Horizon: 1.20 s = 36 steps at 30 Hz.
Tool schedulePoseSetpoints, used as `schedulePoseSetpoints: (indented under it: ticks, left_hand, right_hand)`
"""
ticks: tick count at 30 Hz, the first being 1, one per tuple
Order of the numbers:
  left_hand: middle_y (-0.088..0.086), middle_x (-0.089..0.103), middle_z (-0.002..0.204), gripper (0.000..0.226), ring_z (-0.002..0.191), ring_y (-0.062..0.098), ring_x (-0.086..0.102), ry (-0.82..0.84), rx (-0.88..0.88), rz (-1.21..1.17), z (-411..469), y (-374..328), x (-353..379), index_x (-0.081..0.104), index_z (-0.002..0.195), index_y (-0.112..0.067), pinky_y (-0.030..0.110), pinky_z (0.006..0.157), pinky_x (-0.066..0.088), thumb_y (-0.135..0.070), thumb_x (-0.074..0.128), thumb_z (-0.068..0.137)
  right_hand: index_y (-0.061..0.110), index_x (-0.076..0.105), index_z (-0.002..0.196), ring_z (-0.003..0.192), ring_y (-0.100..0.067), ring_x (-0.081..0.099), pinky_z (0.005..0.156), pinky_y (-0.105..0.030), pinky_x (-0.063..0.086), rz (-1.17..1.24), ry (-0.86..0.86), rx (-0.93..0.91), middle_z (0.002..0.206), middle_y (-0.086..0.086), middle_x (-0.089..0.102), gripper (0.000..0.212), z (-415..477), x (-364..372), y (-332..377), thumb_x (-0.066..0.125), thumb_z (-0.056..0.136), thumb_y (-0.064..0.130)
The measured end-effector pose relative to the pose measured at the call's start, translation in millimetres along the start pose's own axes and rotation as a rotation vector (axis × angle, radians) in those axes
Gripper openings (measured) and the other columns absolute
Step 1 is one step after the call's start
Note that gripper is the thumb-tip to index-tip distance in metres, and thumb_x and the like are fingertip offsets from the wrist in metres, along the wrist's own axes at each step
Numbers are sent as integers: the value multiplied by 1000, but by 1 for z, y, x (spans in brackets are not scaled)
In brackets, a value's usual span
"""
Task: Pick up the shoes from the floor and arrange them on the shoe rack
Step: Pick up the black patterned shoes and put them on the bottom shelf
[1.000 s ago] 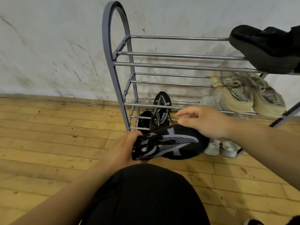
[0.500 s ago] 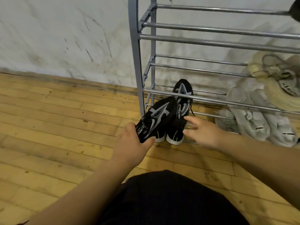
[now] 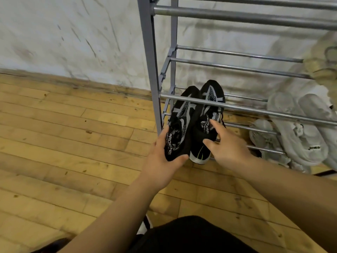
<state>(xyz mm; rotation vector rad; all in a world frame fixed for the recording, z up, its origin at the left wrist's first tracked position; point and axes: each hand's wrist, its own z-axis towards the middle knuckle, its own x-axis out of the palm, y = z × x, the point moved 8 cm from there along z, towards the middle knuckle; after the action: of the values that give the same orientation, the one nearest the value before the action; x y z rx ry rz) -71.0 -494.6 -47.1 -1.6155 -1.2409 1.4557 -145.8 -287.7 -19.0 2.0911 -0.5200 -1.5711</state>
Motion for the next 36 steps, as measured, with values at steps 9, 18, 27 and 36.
schedulePoseSetpoints:
  ticks: [9,18,27,36]
  left_hand:
    - [-19,54,142,68,133,5,47,-110,123,199,-7,-17,-4,38,153,-43,39,110,46,-55,63,90]
    - [4,41,156,81,143,29,37,-170,32,495,42,-35,12,21,162,-30,49,118,37,-63,53,95]
    - [8,24,165,73,147,32,29,-118,40,617,35,-30,17,14,162,-34,50,119,33,-52,49,101]
    - [8,26,166,68,143,34,35,-137,80,783,53,-44,20,15,162,-34,47,117,33,-55,41,104]
  right_hand:
    - [46,4,161,148,-22,36,113,-40,37,9,-7,-1,166,6,26,91,7,1,1,64,93,57]
    - [48,4,161,147,-22,36,115,-41,35,-46,-13,-38,166,9,28,84,9,3,-1,59,97,57]
    - [49,5,159,150,-25,32,119,-48,34,-47,-18,-63,167,8,25,80,11,8,-4,56,98,55]
    - [49,2,159,150,-24,32,117,-51,38,16,-8,-57,169,8,20,78,15,9,-13,54,101,47]
